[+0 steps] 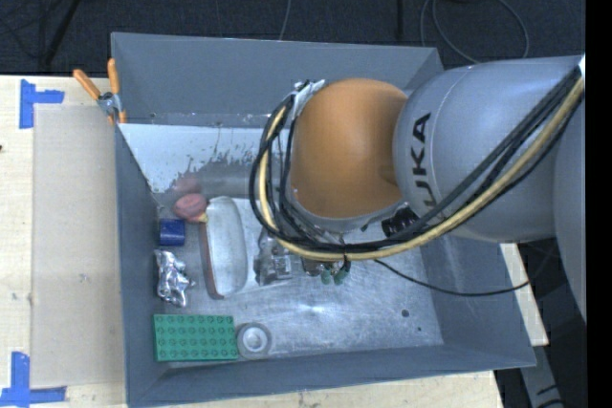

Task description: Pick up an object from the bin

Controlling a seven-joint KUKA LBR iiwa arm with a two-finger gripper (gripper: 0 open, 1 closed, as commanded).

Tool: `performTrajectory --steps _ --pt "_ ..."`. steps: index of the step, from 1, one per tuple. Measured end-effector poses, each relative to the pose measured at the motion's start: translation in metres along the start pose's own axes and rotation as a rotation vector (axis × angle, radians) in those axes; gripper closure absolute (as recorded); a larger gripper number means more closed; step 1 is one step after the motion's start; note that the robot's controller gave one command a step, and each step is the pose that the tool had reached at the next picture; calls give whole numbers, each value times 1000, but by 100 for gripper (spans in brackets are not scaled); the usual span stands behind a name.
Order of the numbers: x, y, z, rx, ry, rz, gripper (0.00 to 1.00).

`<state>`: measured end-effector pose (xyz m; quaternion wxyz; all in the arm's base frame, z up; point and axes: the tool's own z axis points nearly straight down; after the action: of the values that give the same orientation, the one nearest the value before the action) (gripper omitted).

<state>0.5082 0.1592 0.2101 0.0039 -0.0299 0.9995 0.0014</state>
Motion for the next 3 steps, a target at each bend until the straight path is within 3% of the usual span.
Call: performTrajectory --steps 1,2,3 --pt "2 0 5 3 8 -2 0" --pt "32 77 86 4 18 136 0" --pt "25 61 138 0 5 387 0"
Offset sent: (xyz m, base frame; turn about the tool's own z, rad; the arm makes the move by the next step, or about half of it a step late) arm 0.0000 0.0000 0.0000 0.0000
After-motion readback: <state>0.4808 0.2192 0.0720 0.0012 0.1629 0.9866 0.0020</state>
